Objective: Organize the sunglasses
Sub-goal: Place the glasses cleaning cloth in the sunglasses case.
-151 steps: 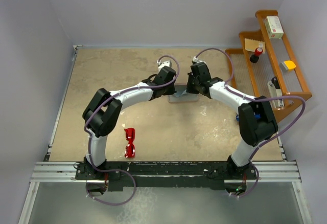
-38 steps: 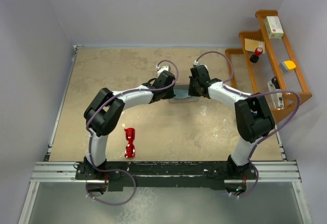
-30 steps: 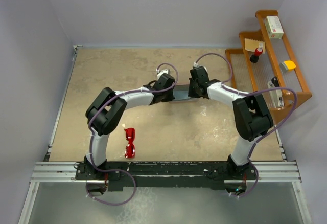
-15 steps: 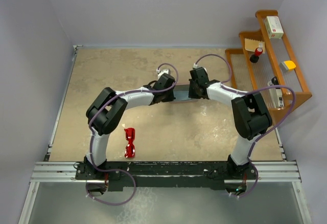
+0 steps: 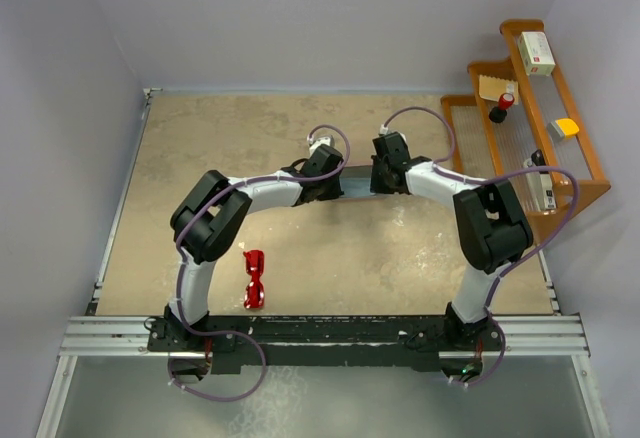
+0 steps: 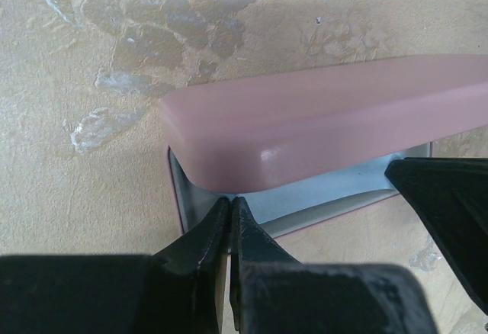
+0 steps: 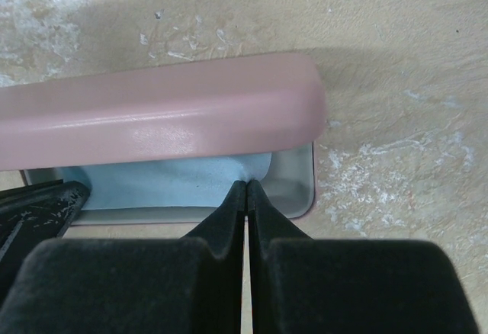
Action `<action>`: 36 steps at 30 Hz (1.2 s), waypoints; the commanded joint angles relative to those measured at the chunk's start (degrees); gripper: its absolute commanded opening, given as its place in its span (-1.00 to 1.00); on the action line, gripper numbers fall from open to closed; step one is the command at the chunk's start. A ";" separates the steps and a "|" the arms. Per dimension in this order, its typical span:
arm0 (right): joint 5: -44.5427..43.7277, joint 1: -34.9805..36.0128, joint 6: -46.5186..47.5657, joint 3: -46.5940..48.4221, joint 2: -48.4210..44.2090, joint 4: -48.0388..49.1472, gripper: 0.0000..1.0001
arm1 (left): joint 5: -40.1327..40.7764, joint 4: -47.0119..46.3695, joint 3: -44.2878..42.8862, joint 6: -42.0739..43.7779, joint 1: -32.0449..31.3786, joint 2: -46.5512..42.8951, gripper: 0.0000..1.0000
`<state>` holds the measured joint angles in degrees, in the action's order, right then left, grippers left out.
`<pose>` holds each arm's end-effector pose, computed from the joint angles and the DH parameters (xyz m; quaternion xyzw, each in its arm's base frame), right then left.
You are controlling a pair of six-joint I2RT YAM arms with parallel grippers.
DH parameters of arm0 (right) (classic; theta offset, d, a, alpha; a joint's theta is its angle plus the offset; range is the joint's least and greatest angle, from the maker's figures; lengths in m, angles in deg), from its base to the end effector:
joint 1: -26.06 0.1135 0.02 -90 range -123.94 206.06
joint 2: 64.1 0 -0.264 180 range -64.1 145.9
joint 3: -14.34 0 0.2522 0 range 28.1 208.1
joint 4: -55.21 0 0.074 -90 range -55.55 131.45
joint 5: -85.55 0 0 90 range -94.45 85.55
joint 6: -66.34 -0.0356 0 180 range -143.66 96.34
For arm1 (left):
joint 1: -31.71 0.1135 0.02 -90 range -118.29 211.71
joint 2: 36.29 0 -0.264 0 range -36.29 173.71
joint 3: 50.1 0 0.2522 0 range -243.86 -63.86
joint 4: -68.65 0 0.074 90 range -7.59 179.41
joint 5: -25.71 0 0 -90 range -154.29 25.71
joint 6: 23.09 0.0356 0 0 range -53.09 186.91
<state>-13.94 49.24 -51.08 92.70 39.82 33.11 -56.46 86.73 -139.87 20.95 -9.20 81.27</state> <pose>0.3558 0.1460 0.1803 0.0642 0.9276 0.0841 0.3583 0.3367 -0.2854 0.1515 -0.0664 0.9226 -0.2117 0.3157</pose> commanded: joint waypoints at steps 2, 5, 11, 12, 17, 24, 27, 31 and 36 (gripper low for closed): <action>-0.23 -0.33 0.49 -0.98 0.04 -0.32 -1.00 | -0.17 -1.07 -0.46 -0.36 -0.03 0.34 -1.00; 0.35 -0.33 0.35 -1.59 0.06 -0.35 -1.00 | -0.17 -0.89 -0.63 -0.28 0.03 0.46 -1.00; -0.80 -0.33 0.57 -2.50 -0.38 -0.49 -1.00 | -0.25 -0.88 -0.56 -0.36 -0.05 0.57 -1.00; -0.86 -0.33 0.67 -2.50 -0.38 -0.49 -1.00 | -0.27 -0.90 -0.61 -0.33 -0.05 0.56 -1.00; -1.26 -0.33 1.05 -1.58 0.50 -0.52 -1.00 | -0.78 -1.14 -0.66 -0.36 -0.02 0.62 -1.00; -3.17 -0.33 1.22 -0.85 1.30 -0.68 -1.00 | -0.62 -0.69 -0.78 0.09 -0.02 0.30 -1.00; -3.36 -0.37 1.48 -0.70 1.48 -0.52 -1.00 | -0.57 -0.54 -1.09 0.26 -0.04 0.35 -1.00; -3.50 -0.42 1.66 -0.43 1.90 -0.64 -1.00 | -0.75 -0.49 -1.29 0.25 -0.02 0.49 -1.00; -3.27 -0.46 1.67 -0.55 1.99 -0.42 -1.00 | 0.06 0.94 -1.83 0.58 -0.10 0.52 -1.00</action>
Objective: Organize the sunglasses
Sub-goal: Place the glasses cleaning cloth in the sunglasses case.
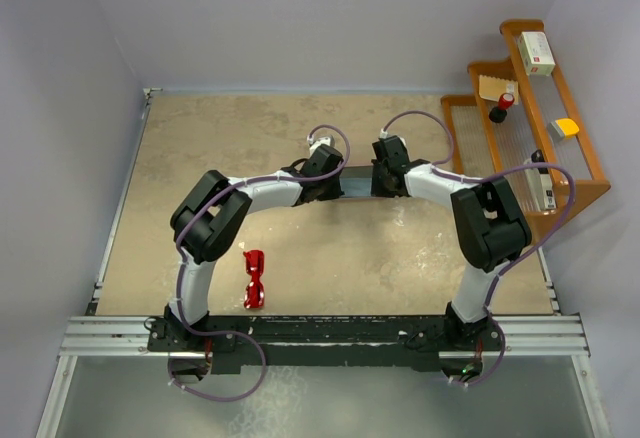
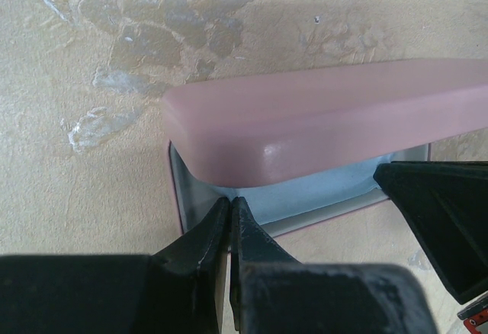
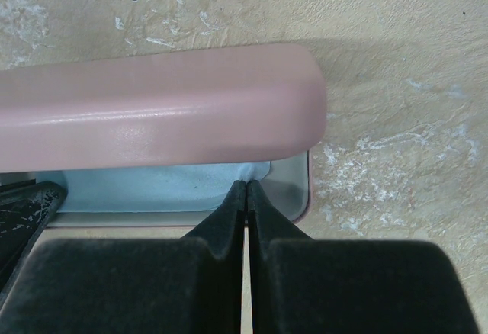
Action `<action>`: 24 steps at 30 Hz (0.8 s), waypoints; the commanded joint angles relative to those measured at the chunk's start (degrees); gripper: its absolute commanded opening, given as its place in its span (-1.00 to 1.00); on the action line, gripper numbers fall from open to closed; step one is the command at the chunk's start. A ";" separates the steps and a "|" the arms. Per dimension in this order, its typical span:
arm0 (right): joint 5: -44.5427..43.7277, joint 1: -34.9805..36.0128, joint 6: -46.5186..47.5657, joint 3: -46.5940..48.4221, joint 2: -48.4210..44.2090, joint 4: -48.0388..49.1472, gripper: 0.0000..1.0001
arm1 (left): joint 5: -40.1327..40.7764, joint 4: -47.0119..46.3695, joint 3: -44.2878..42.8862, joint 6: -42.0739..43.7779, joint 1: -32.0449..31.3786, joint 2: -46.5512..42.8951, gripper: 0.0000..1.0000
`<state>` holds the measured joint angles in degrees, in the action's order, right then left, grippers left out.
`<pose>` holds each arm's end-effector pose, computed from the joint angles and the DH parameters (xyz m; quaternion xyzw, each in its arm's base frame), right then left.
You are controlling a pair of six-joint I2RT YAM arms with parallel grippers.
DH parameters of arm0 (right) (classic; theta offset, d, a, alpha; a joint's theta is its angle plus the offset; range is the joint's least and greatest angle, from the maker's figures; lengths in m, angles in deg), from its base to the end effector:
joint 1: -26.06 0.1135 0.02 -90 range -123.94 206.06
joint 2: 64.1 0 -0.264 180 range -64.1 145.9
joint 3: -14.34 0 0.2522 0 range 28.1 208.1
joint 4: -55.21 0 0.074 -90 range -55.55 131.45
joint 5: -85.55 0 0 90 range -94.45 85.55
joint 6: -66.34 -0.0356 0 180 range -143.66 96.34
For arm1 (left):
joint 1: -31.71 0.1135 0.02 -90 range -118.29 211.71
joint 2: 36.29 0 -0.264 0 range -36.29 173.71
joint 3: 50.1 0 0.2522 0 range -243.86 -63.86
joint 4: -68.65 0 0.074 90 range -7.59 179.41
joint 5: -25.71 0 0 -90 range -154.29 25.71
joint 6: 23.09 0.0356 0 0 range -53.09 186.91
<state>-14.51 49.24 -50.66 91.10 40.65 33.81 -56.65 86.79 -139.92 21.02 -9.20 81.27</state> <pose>0.3526 0.1442 0.1677 0.0615 0.9327 0.0721 0.3479 0.3367 -0.2855 0.1517 -0.0652 0.9228 -0.2126 0.3147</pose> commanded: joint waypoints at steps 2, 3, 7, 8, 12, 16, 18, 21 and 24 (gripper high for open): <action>-2.68 -0.50 1.34 0.98 1.01 -1.07 -1.00 | 1.16 1.50 -1.78 0.64 -0.14 0.24 -0.92; -2.80 -0.50 1.34 0.98 0.92 -1.06 -1.00 | 1.57 1.85 -1.85 0.79 -0.14 0.13 -0.86; -2.77 -0.50 1.26 0.89 0.51 -1.01 -0.76 | 3.12 3.54 -2.49 1.58 -0.30 -0.27 -0.75; -2.69 -0.50 1.20 0.90 0.47 -0.97 -0.75 | 3.45 3.94 -2.77 1.70 -0.34 -0.33 -0.74; -2.38 -0.50 1.21 1.07 0.29 -0.95 -0.73 | 4.65 5.34 -3.56 2.20 -0.49 -0.49 -0.73; -2.58 -0.50 1.20 0.82 -0.35 -0.74 -0.70 | 5.30 6.22 -4.02 2.51 -0.66 -0.79 -0.72; -2.76 -0.50 1.32 0.78 -0.49 -0.79 -0.70 | 5.95 6.95 -4.50 2.77 -0.80 -0.95 -0.71; -2.83 -0.50 1.21 0.65 -0.80 -0.70 -0.70 | 6.97 7.74 -5.16 3.37 -1.10 -1.37 -0.71; -2.50 -0.50 1.38 0.71 -1.22 -0.46 -0.67 | 7.28 8.34 -5.87 3.91 -1.11 -1.72 -0.70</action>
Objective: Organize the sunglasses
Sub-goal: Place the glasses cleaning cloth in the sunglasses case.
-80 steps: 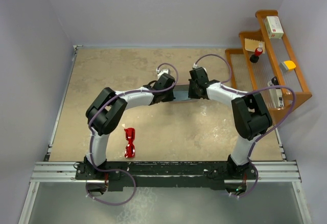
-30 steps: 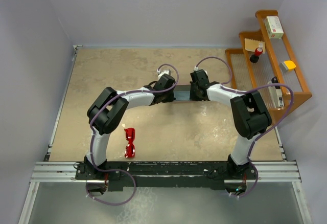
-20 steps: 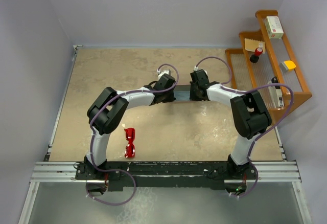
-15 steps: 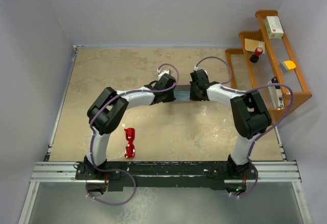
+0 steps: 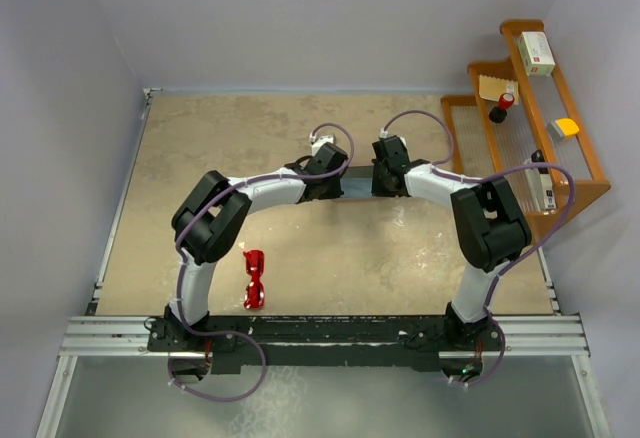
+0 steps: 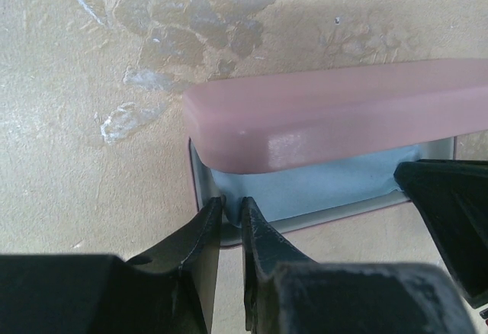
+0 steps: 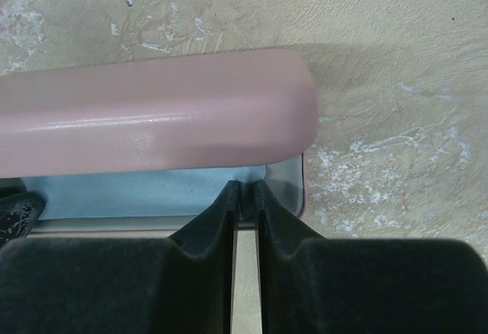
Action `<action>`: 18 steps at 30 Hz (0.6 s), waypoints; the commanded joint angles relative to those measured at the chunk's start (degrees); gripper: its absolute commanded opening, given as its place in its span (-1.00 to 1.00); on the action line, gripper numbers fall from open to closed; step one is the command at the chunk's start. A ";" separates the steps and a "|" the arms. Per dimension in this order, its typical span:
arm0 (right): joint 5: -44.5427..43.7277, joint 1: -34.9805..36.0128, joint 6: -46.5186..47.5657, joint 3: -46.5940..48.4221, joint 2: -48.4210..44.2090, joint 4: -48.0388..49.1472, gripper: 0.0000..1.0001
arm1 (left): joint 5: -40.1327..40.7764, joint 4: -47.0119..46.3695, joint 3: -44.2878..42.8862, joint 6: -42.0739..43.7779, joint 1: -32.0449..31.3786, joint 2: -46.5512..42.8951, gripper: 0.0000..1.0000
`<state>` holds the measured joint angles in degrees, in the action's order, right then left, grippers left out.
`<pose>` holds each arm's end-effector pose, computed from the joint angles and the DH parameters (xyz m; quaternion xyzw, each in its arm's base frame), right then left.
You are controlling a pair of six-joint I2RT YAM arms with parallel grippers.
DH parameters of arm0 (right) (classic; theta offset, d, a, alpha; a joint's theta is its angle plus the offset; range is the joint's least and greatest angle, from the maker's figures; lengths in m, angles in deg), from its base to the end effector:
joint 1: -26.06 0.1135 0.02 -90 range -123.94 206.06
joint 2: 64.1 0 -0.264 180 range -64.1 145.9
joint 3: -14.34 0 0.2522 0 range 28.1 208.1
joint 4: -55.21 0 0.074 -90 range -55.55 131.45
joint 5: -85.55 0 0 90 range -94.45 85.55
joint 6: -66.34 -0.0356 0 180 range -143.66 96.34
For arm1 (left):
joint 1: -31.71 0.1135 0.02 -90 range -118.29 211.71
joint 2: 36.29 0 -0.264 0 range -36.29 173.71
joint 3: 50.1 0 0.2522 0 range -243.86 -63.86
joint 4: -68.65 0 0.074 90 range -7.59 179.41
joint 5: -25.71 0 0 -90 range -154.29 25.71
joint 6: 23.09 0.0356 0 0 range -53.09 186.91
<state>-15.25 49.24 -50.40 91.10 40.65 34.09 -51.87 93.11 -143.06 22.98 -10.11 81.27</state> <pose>0.3531 0.1439 0.1681 0.0618 0.9314 0.0668 0.3525 0.3350 -0.2895 0.1604 -0.0550 0.9305 -0.1623 0.3237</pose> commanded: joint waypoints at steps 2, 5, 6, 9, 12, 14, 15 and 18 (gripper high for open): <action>-1.63 -0.50 1.10 0.59 -1.70 -0.41 -0.62 | 2.66 1.94 -2.76 2.12 -0.13 -2.30 -0.70; -1.15 -0.50 1.19 0.62 -2.37 -0.16 -0.56 | 2.91 1.83 -2.91 2.41 -0.18 -3.34 -0.70; -1.15 -0.46 1.12 0.65 -2.67 -0.27 -0.54 | 3.02 1.93 -3.09 2.54 -0.12 -3.66 -0.70; -1.14 -0.46 1.09 0.84 -3.41 -0.34 -0.50 | 2.63 1.59 -3.42 2.87 -0.19 -3.97 -0.76; -1.98 -0.48 1.14 0.98 -4.47 -0.19 -0.46 | 2.24 0.73 -3.19 2.80 -0.14 -3.71 -0.81; -1.98 -0.50 1.15 1.05 -5.08 -0.25 -0.46 | 1.69 0.05 -3.08 2.79 -0.17 -3.58 -0.86; -1.83 -0.48 1.23 0.95 -5.42 -0.03 -0.46 | 1.38 -0.36 -3.02 2.78 -0.19 -3.57 -0.88; -1.98 -0.44 1.30 0.76 -6.03 0.47 -0.46 | 0.54 -1.49 -2.83 2.57 -0.19 -3.98 -0.91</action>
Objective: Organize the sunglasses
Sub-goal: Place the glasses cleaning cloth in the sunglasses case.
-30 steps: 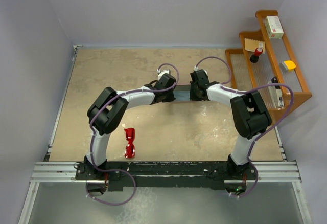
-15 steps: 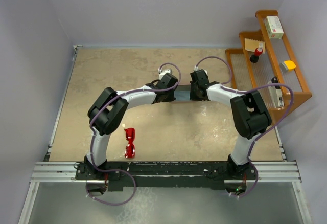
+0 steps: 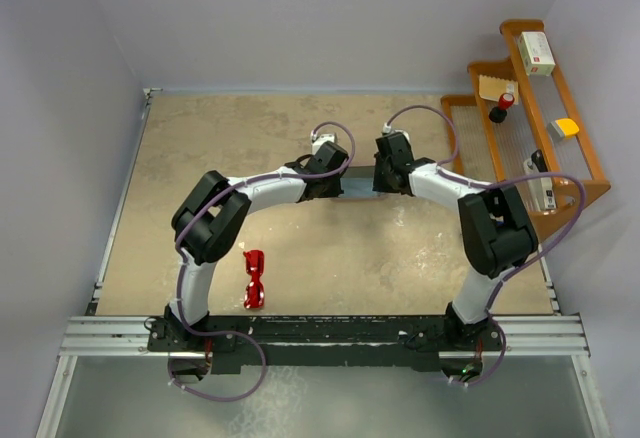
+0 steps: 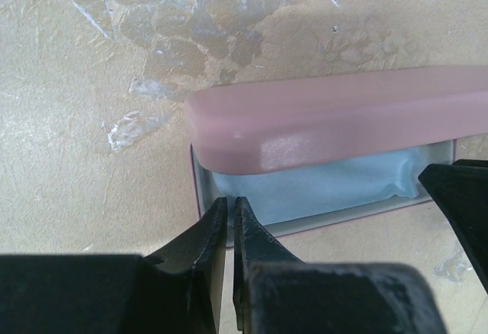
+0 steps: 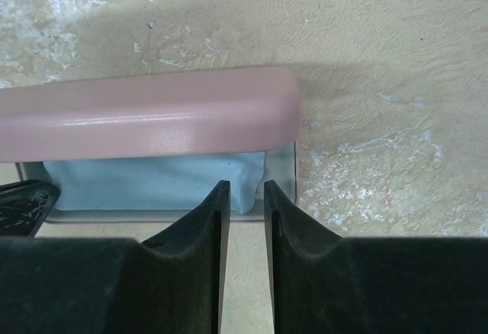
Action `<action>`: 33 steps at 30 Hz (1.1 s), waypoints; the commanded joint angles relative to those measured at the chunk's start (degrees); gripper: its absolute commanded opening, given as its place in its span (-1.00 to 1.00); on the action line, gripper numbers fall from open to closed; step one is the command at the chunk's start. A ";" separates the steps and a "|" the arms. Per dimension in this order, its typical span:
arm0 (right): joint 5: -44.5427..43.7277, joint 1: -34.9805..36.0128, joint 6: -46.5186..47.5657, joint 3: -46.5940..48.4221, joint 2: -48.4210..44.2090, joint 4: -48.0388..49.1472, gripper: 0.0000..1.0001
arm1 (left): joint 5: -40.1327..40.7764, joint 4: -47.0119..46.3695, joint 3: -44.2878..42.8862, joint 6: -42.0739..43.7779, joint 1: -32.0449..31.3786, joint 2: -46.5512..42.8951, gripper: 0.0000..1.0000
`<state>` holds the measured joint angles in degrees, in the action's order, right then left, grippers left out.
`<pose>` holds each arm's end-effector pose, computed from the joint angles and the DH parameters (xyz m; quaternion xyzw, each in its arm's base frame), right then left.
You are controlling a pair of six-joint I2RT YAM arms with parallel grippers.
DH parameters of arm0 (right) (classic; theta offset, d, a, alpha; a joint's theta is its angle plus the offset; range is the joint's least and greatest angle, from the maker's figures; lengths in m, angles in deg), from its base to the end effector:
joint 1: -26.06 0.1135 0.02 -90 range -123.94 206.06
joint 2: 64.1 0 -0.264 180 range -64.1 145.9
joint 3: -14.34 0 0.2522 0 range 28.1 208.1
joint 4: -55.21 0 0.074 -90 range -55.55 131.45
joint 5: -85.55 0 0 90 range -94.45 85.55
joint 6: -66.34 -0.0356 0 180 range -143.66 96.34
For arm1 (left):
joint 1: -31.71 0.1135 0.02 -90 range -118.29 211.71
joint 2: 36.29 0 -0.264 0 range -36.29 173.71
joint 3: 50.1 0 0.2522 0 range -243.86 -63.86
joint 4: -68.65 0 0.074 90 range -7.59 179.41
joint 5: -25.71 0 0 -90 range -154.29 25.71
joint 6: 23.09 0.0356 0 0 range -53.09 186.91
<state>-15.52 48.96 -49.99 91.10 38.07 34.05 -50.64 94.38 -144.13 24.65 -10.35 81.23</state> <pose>0.3512 0.1409 0.1842 0.0633 0.9232 0.0719 0.3721 0.3354 -0.2913 0.1649 -0.0430 0.9306 -0.1496 0.3312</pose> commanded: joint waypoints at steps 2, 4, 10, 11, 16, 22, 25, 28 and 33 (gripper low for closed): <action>-1.72 -0.15 0.97 0.73 -3.47 0.62 -0.56 | -0.72 -2.99 -1.78 0.87 0.06 -4.26 -0.96; -1.46 -0.15 0.88 0.48 -3.63 1.07 -0.78 | -0.92 -3.20 -1.82 0.93 0.10 -4.60 -1.00; 0.58 -0.13 1.05 0.61 -3.09 2.18 -1.00 | -2.10 -4.23 -1.95 0.55 0.10 -3.15 -1.00; 0.87 -0.13 1.02 0.69 -2.93 2.29 -1.00 | -2.38 -4.54 -1.85 0.22 0.06 -2.63 -1.00; 2.41 -0.11 1.11 1.20 -1.77 2.93 -1.00 | -2.83 -6.05 -0.83 -0.31 0.06 -0.75 -1.00; 4.11 -0.13 1.19 2.26 0.20 3.17 -1.00 | -2.75 -5.58 -0.48 -0.31 0.06 1.10 -1.00; 4.59 -0.13 1.22 2.60 1.27 3.18 -1.00 | -2.92 -5.10 0.16 -0.29 0.10 1.26 -1.00; 4.98 -0.13 1.05 2.33 1.95 3.56 -1.00 | -2.72 -4.76 0.54 -0.30 0.06 1.22 -1.00; 5.01 -0.13 0.93 1.87 2.82 3.22 -1.00 | -2.00 -2.86 0.12 -0.01 0.05 1.99 -1.00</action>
<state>-11.04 48.91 -49.59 91.62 40.54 35.95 -53.37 90.86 -143.74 24.51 -10.35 82.76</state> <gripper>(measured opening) 0.004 0.002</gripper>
